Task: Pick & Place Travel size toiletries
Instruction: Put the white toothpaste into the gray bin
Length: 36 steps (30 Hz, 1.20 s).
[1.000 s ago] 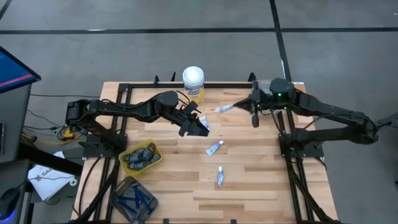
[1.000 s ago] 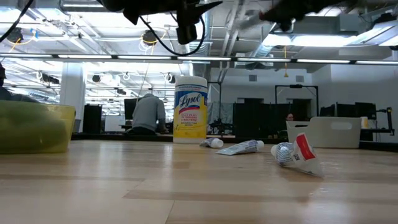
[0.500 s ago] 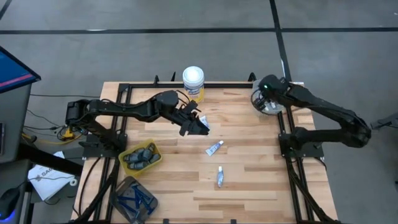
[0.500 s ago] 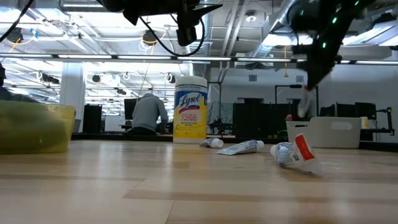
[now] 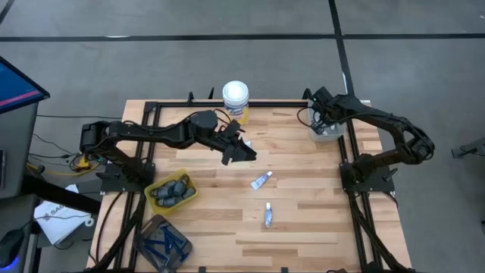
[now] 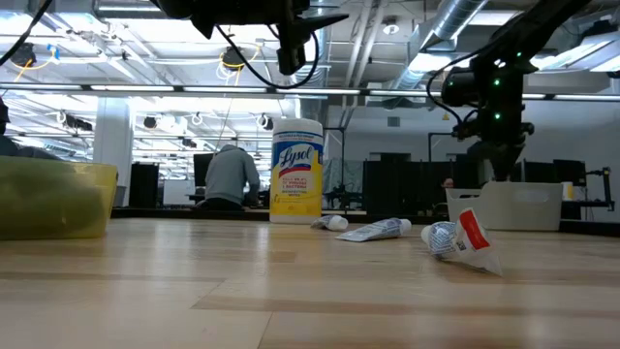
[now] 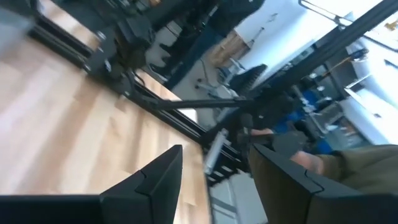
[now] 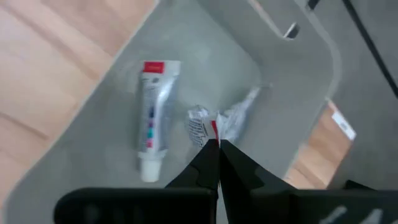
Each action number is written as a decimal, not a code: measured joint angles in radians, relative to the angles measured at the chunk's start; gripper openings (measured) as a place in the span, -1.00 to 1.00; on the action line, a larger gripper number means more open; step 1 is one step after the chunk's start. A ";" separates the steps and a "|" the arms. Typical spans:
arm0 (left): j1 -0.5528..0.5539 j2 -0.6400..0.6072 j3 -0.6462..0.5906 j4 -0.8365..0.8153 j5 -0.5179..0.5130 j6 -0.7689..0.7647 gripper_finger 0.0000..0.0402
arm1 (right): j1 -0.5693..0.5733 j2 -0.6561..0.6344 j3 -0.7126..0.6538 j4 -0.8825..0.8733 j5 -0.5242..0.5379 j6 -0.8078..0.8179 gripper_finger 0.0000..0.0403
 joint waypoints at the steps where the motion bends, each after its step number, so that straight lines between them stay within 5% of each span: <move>1: 0.000 0.000 0.000 0.000 -0.015 0.022 -0.08 | 0.000 0.007 0.000 -0.002 -0.009 0.000 -0.99; 6: 0.000 0.000 0.000 0.000 -0.109 0.129 0.00 | 0.000 0.016 0.000 -0.002 -0.015 -0.005 -0.75; 13: -0.010 0.005 0.000 -0.020 -0.328 0.299 0.23 | -0.018 -0.036 0.000 -0.002 -0.086 -0.011 -0.04; 18: -0.028 0.023 0.000 -0.182 -0.496 0.407 0.27 | -0.025 -0.102 0.000 0.001 -0.094 0.000 0.35; 25: -0.025 0.128 0.004 -0.239 -0.639 0.351 0.21 | -0.023 -0.170 0.000 0.007 -0.124 0.027 0.41; 36: 0.037 0.296 0.003 -0.230 -0.663 0.121 0.20 | -0.023 -0.190 0.001 0.012 -0.218 0.089 0.42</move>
